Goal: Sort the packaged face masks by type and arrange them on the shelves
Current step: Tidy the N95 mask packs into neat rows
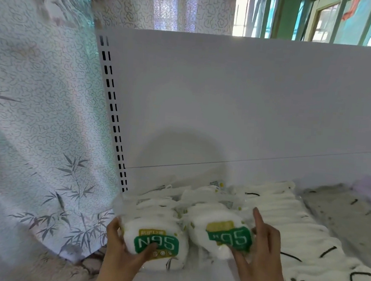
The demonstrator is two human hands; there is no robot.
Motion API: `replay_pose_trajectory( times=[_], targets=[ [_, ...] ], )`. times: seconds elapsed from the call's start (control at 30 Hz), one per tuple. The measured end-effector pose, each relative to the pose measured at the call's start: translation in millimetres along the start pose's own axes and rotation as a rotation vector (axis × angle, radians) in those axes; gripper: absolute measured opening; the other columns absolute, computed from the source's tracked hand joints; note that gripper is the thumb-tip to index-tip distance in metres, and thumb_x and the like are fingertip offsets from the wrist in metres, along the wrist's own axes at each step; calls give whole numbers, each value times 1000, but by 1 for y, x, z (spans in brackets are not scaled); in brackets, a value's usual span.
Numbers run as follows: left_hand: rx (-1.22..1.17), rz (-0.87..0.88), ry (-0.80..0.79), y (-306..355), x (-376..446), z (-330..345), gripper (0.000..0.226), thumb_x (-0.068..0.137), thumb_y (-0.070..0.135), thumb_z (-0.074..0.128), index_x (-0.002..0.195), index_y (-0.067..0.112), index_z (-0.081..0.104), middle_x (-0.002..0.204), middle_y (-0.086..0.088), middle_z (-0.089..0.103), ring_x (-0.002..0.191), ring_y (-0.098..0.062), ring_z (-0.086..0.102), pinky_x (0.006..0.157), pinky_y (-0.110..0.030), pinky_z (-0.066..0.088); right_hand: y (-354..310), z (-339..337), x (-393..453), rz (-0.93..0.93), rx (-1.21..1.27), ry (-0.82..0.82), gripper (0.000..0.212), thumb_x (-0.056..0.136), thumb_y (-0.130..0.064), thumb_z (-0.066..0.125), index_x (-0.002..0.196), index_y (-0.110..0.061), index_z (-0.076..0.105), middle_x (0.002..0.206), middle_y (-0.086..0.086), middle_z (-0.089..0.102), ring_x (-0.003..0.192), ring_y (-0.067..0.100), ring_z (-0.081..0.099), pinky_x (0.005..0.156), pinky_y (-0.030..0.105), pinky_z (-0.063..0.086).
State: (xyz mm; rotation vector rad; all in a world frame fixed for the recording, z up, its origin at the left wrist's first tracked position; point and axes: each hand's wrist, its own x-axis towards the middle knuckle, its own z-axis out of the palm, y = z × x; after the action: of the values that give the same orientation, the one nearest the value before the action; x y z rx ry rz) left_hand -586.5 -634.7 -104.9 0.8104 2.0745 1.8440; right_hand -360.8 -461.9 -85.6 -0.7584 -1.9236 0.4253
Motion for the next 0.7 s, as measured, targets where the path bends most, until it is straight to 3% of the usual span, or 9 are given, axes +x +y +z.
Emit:
replay_pose_trajectory(
  times=[0.07, 0.13, 0.2, 0.3, 0.37, 0.43, 0.53, 0.63, 0.7],
  targets=[
    [55, 13, 26, -1, 2, 4, 127, 41, 33, 102, 139, 24, 22, 130, -12, 53, 110, -36, 62, 97, -51, 52, 1, 8, 3, 72, 1, -133, 102, 72, -45, 81, 153, -32, 21, 123, -4, 34, 104, -1, 48, 86, 5, 40],
    [116, 6, -1, -3, 4, 7, 136, 27, 72, 90, 136, 35, 18, 130, -12, 51, 116, -35, 59, 99, -53, 51, 2, 15, 5, 60, -126, -338, 113, 66, -71, 66, 151, -34, 3, 138, 0, 27, 121, 21, 44, 96, 26, 44],
    [107, 30, -40, -5, 5, 7, 139, 21, 84, 81, 132, 31, 16, 126, -5, 51, 115, -30, 59, 97, -47, 51, 5, 16, 9, 76, -199, -445, 122, 56, -85, 51, 147, -35, -12, 154, 2, 7, 140, 31, 23, 111, 40, 32],
    [-89, 78, -1, -4, 7, -1, 148, 20, 74, 89, 141, 25, 21, 138, 4, 46, 122, -24, 55, 100, -47, 49, -1, 11, 22, 261, -16, -432, 142, 41, -93, 59, 146, -43, -23, 157, -13, -25, 148, 14, -5, 120, 40, 14],
    [-149, 45, -5, -2, 9, -4, 156, 23, 70, 92, 152, 33, 13, 152, 1, 38, 132, -25, 49, 106, -51, 46, -5, 19, 27, 313, 90, -409, 143, 36, -99, 53, 142, -49, -28, 160, -13, -19, 150, 12, -5, 122, 40, 14],
    [-93, 11, -87, 0, 12, -2, 154, 29, 71, 91, 154, 37, 9, 148, 0, 47, 127, -20, 57, 102, -46, 52, -10, 31, 26, 329, 104, -414, 138, 38, -102, 47, 143, -50, -26, 164, -6, 0, 150, 16, 8, 120, 37, 22],
    [-4, -14, -151, -8, 11, -2, 128, 39, 67, 92, 145, 33, 29, 131, -1, 64, 115, -18, 66, 98, -47, 55, -16, 39, 17, 312, -50, -459, 136, 41, -104, 33, 151, -40, -17, 155, 3, 23, 142, 23, 27, 112, 37, 35],
    [-15, -19, -129, -8, 12, -2, 130, 39, 69, 91, 147, 23, 34, 131, -1, 64, 120, -22, 63, 103, -48, 52, -13, 41, 19, 318, -70, -453, 126, 44, -103, 36, 149, -47, -5, 143, 0, 31, 132, 22, 38, 106, 35, 39],
    [-62, -34, -69, 0, 13, 5, 134, 33, 66, 93, 144, 18, 37, 122, -4, 69, 110, -24, 69, 92, -45, 59, -12, 46, 22, 312, -80, -365, 122, 47, -104, 33, 150, -46, 2, 136, 1, 37, 125, 23, 44, 101, 36, 44]
  ],
)
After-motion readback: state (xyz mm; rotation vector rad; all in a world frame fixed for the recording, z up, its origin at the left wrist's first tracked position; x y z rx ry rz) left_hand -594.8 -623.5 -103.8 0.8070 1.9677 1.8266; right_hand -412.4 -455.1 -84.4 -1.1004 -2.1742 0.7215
